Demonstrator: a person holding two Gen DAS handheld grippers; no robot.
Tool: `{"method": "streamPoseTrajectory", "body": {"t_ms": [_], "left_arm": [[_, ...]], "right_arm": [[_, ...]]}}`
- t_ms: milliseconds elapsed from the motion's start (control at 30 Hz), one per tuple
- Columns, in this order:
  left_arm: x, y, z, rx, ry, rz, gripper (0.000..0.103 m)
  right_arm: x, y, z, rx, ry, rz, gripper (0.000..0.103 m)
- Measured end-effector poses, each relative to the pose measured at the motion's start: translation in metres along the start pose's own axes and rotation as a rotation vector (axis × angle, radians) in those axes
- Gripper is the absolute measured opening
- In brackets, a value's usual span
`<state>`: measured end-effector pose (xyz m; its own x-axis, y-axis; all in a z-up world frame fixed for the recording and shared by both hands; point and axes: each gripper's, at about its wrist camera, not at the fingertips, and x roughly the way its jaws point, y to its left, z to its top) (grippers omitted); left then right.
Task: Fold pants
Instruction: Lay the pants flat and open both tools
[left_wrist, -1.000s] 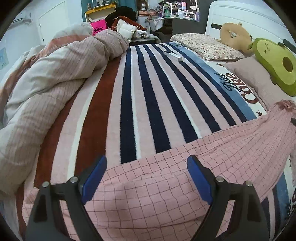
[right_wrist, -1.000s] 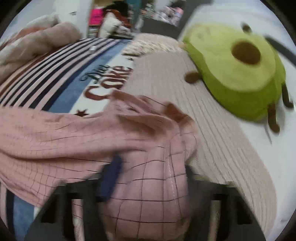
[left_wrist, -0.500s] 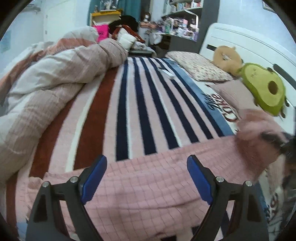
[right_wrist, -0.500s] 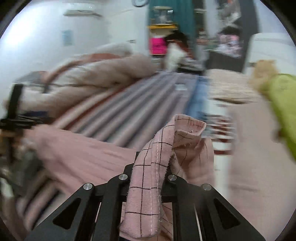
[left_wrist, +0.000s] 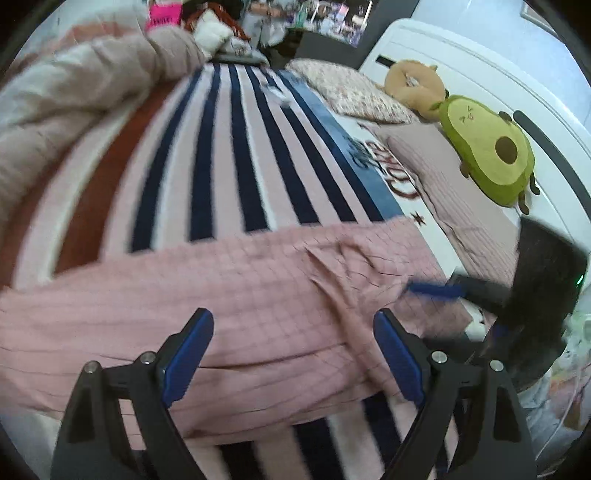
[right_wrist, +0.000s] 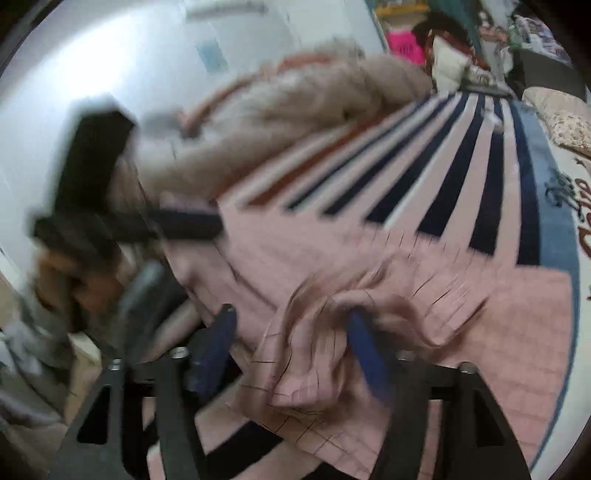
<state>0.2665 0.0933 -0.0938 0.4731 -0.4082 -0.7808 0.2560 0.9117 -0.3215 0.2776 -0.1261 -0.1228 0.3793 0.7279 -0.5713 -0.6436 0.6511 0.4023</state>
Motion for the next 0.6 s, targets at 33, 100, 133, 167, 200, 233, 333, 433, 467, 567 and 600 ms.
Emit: {"method": "streamPoseTrajectory", "body": {"t_ms": [33,100,133,167,200,233,333,433,467,567,600], "left_arm": [[0.007,-0.002,-0.001,-0.008,0.012,-0.016,0.086],[0.024,-0.009,0.001,-0.028,0.030,-0.046,0.086],[0.033,-0.013,0.002,-0.034,0.043,-0.049,0.086],[0.039,-0.016,0.004,-0.035,0.048,-0.050,0.086],[0.046,-0.021,0.007,-0.037,0.047,-0.056,0.086],[0.052,-0.025,0.010,-0.039,0.046,-0.066,0.086],[0.065,-0.043,0.019,-0.024,0.035,-0.105,0.086],[0.074,-0.063,0.021,0.035,0.072,-0.139,0.086],[0.075,-0.070,0.019,0.066,0.085,-0.157,0.086],[0.085,-0.089,0.009,0.161,0.140,-0.093,0.093],[0.089,-0.092,0.006,0.180,0.148,-0.059,0.093]], "right_arm": [[-0.011,-0.010,0.000,0.007,-0.027,-0.054,0.062],[-0.024,-0.025,-0.004,-0.001,-0.067,-0.173,0.062],[-0.028,-0.036,-0.008,0.001,-0.086,-0.250,0.062],[-0.029,-0.046,-0.011,0.009,-0.083,-0.299,0.062],[-0.028,-0.054,-0.011,0.018,-0.073,-0.326,0.062],[-0.028,-0.067,-0.014,0.037,-0.059,-0.341,0.062],[-0.025,-0.090,-0.020,0.104,-0.060,-0.362,0.062],[-0.037,-0.100,-0.022,0.138,-0.077,-0.352,0.062],[-0.039,-0.101,-0.020,0.144,-0.084,-0.350,0.062],[-0.045,-0.099,-0.014,0.148,-0.093,-0.348,0.062],[-0.047,-0.097,-0.013,0.152,-0.093,-0.346,0.062]]}}
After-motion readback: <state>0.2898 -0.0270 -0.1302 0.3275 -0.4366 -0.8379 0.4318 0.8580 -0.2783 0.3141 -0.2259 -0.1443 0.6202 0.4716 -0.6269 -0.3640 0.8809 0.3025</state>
